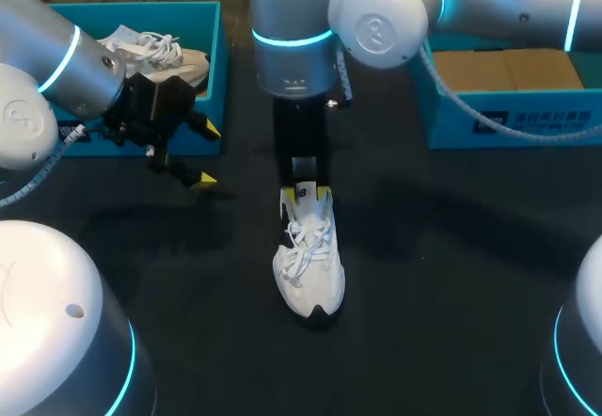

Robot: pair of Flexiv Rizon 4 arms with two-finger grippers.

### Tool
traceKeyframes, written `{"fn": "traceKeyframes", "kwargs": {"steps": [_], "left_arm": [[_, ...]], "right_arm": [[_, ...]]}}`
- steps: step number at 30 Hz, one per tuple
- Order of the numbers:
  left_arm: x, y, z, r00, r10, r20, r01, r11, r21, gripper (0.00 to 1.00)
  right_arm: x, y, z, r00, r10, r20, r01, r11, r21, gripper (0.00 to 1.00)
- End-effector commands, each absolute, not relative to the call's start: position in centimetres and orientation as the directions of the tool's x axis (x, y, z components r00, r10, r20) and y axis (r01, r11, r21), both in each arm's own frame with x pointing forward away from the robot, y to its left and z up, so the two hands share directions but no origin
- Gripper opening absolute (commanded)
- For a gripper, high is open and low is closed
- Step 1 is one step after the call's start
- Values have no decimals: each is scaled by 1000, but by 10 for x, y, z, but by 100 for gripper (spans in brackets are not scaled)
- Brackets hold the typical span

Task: Take the shoe out of the shoebox, open the shoe tongue, remove and reinsert the insole, then place the shoe into the shoebox

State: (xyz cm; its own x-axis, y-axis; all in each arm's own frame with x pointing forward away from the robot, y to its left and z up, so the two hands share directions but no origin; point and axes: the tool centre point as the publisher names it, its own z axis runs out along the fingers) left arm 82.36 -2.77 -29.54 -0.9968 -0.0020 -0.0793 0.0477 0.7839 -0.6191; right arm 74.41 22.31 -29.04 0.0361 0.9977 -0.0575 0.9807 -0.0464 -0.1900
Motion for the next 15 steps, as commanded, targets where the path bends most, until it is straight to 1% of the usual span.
{"fn": "traceKeyframes", "kwargs": {"steps": [1,3,4,6,12,15], "left_arm": [[824,-27,-295,-997,-1,-79,48,785,-617,100],[824,-27,-295,-997,-1,-79,48,785,-617,100],[824,-27,-295,-997,-1,-79,48,785,-617,100],[824,-27,-295,-997,-1,-79,48,785,-617,100],[824,-27,-295,-997,-1,-79,48,785,-617,100],[824,-27,-295,-997,-1,-79,48,785,-617,100]], "right_arm": [[747,228,-284,21,997,-79,984,-35,-173,37],[753,227,-291,12,997,-70,986,-24,-167,30],[755,226,-295,8,998,-67,987,-19,-162,29],[759,224,-303,5,998,-57,987,-14,-160,25],[764,221,-316,4,999,-36,988,-10,-155,25],[761,219,-307,9,998,-59,990,-17,-143,25]]}}
